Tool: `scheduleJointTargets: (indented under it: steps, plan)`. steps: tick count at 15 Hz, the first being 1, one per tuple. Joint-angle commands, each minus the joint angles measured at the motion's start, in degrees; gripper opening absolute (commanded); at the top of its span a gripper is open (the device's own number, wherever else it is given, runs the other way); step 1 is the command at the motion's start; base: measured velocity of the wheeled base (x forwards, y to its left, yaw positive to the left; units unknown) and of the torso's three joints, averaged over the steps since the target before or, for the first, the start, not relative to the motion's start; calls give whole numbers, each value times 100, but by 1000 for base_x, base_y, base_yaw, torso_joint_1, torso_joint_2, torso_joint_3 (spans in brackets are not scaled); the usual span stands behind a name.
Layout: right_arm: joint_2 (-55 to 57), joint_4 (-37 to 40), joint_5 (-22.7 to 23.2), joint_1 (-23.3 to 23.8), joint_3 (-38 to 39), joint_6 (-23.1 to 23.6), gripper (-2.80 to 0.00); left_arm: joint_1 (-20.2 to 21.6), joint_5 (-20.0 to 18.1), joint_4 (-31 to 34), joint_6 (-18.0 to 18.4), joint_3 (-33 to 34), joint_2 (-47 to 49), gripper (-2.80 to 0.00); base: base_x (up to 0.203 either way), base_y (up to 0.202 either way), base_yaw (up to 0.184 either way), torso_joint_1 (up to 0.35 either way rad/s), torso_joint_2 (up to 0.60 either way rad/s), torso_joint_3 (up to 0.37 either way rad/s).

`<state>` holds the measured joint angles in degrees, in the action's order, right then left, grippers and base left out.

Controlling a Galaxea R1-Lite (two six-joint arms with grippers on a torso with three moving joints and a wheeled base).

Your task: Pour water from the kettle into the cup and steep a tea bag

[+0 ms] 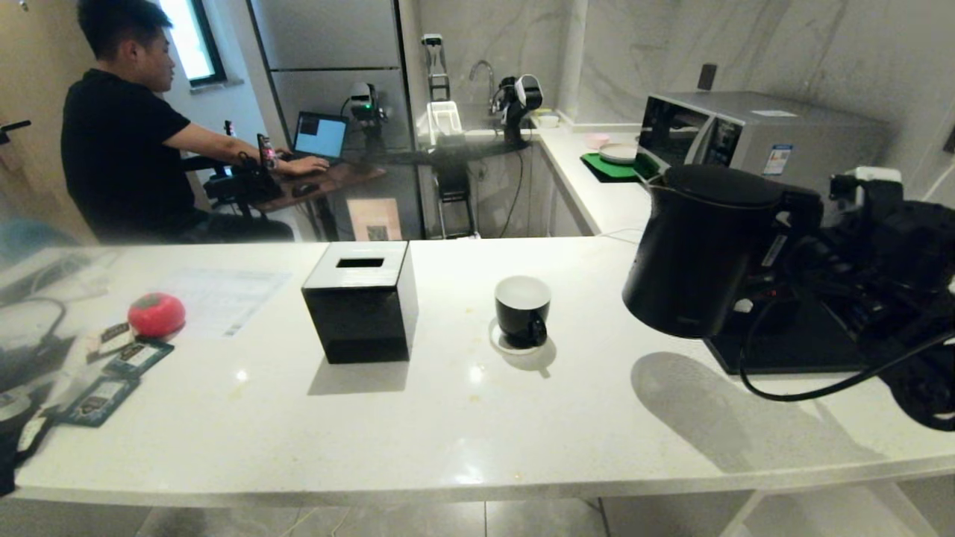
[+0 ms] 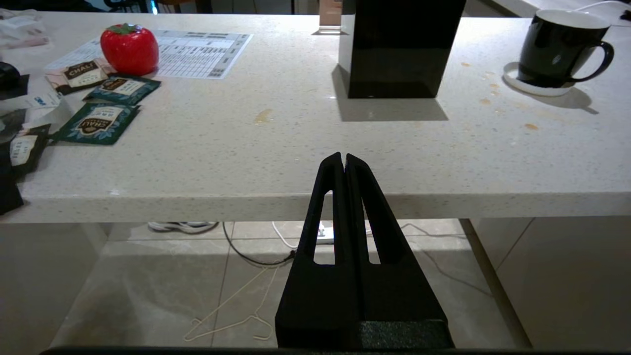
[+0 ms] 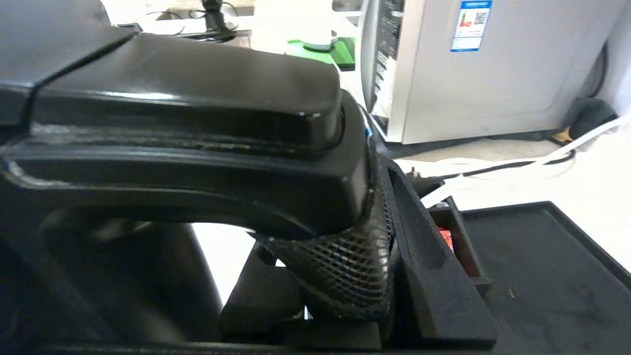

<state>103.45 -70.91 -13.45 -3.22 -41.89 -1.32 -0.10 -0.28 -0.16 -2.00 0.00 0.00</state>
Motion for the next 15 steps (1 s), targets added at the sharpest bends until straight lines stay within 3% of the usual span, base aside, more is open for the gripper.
scheduleJointTargets:
  steps: [1,15]
  plan:
    - [9,-37,-26,-23,-12,0,-280,-5,2,-2,-2,0,0,-280,0,0,0,0,0,0]
    - [9,-19,-18,-82,-127,307,-280,-4,2,-2,-2,0,0,-280,0,0,0,0,0,0]
